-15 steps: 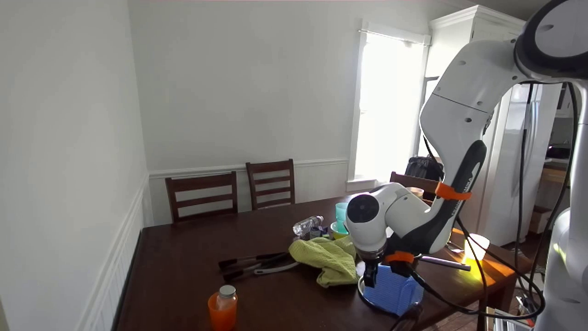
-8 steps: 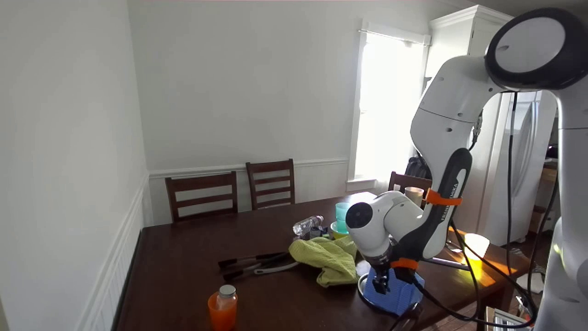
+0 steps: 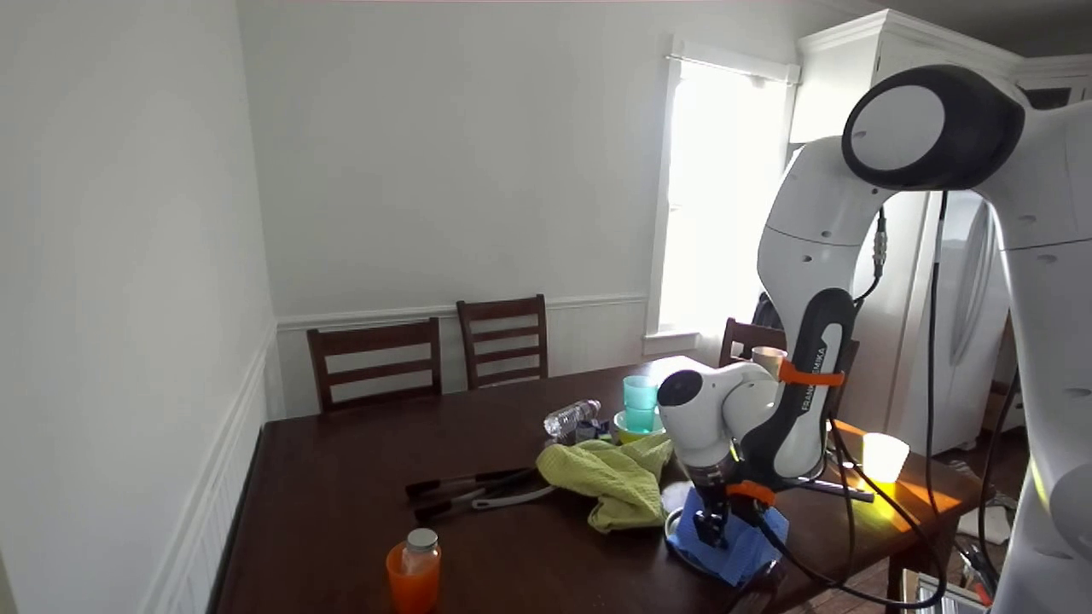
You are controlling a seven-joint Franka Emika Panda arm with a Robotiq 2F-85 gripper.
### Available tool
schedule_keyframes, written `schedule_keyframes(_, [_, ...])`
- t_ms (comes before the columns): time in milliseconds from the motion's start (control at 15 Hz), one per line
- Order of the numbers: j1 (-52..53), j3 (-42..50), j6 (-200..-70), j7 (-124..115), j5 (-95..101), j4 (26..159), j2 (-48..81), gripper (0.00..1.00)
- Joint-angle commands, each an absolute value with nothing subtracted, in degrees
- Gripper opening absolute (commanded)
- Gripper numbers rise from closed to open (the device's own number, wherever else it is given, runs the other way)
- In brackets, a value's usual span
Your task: Use the blue cloth to put the silver lid on the pot
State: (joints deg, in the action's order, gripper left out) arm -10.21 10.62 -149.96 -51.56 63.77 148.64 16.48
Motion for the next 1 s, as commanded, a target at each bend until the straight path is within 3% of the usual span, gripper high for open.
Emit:
schedule_keyframes(0, [-12.65, 11.54, -156.53, -52.49, 61.57, 146.78, 20.19, 1.0])
schedule_keyframes(133, [-13.43, 11.68, -158.41, -52.54, 61.03, 146.4, 21.39, 0.86])
schedule_keyframes(267, [-13.87, 11.96, -158.62, -52.77, 61.15, 146.17, 21.52, 0.99])
schedule_keyframes(933, [-12.83, 13.0, -152.83, -52.22, 60.87, 147.53, 13.68, 1.0])
